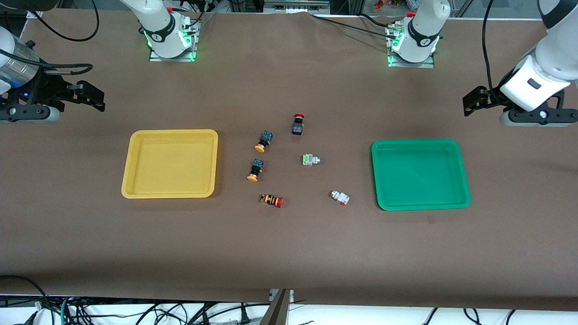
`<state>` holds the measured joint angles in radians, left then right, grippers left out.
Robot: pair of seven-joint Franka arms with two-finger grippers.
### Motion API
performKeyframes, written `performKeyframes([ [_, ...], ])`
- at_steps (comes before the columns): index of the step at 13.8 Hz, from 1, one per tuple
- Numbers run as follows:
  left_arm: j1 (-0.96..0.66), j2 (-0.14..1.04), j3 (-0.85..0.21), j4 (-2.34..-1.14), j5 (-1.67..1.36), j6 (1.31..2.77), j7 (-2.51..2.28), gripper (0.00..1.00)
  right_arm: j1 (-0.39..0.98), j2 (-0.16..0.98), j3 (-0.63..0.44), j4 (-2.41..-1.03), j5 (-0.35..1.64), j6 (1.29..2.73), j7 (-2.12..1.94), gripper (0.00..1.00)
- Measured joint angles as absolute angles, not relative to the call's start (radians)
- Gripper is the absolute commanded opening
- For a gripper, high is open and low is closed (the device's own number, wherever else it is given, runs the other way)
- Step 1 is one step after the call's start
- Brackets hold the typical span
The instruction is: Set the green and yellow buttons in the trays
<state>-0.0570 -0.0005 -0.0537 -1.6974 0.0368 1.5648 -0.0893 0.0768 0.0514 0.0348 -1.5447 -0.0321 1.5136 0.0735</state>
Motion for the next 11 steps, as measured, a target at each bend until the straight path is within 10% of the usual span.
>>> performKeyframes([
  [11,-0.247,0.500,-0.077,-1.494,-0.047,1.893,-0.638,1.00,0.286,0.462,0.052,-1.571,0.044,1.865,0.397,1.00],
])
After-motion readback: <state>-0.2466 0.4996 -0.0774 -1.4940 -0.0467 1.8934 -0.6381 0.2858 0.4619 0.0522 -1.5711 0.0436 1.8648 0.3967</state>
